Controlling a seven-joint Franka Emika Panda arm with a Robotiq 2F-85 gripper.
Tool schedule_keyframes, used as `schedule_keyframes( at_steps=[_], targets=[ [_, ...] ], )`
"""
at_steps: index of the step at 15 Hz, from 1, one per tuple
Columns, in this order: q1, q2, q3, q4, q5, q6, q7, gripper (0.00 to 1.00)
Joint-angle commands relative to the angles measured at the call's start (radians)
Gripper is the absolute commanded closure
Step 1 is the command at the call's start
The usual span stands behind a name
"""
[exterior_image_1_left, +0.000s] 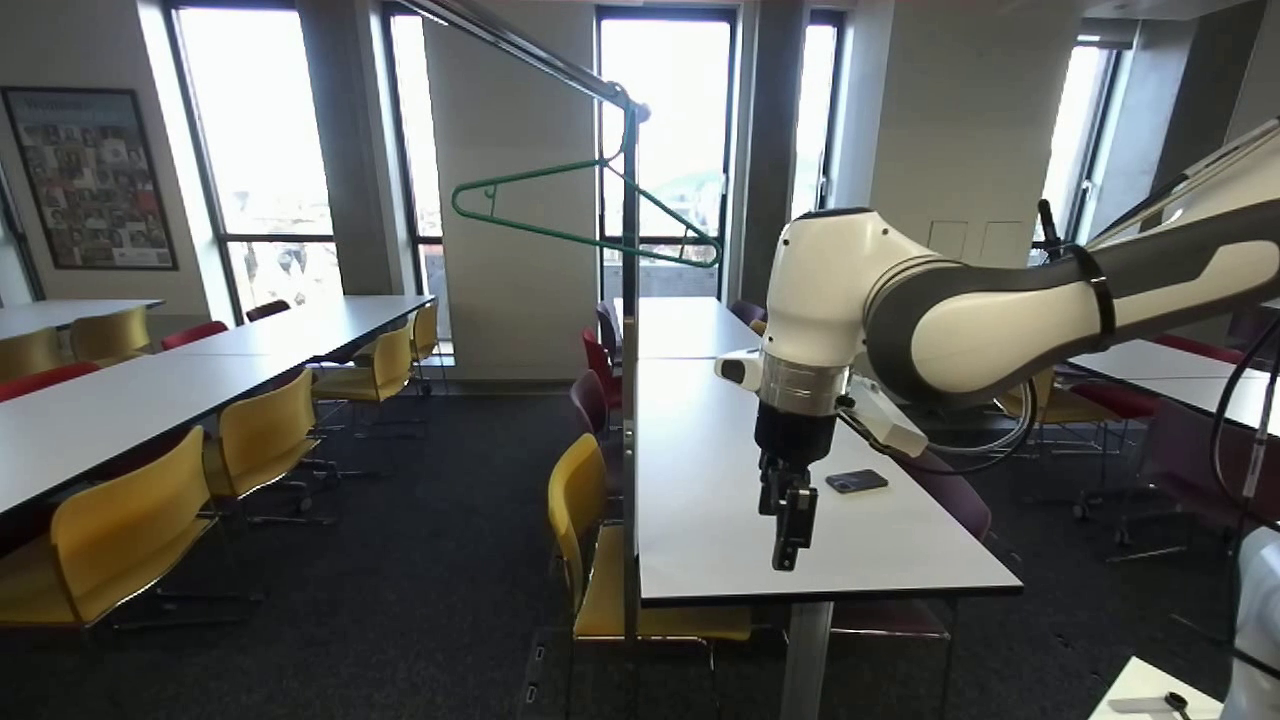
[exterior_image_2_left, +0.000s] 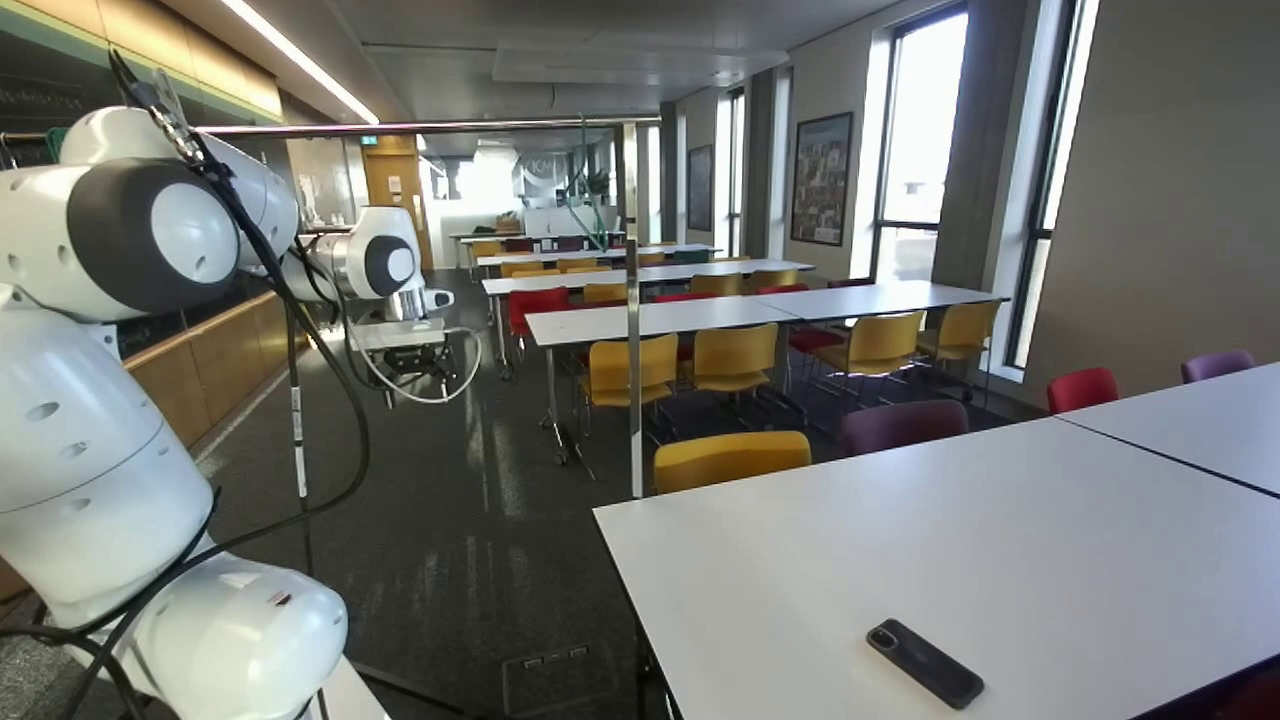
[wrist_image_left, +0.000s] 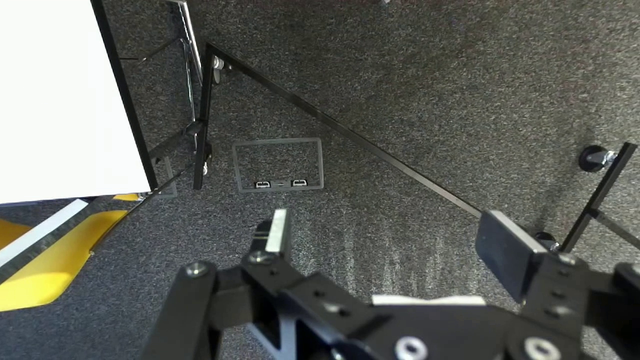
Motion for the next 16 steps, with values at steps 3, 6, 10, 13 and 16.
schedule_keyframes(
  at_steps=[3, 6, 10, 13, 16],
  targets=[
    [-0.022, 0.0, 0.02, 0.003, 0.006, -0.003, -0.004, 0.0],
    [-0.04, 0.028, 0.032, 0.048, -0.175, -0.02, -0.081, 0.0],
    [-0.057, 0.097, 0.034, 0.161, -0.367, -0.069, -0.185, 0.0],
    [-0.067, 0.165, 0.042, 0.268, -0.501, -0.084, -0.272, 0.0],
    [-0.071, 0.219, 0.049, 0.34, -0.626, -0.06, -0.36, 0.0]
  ],
)
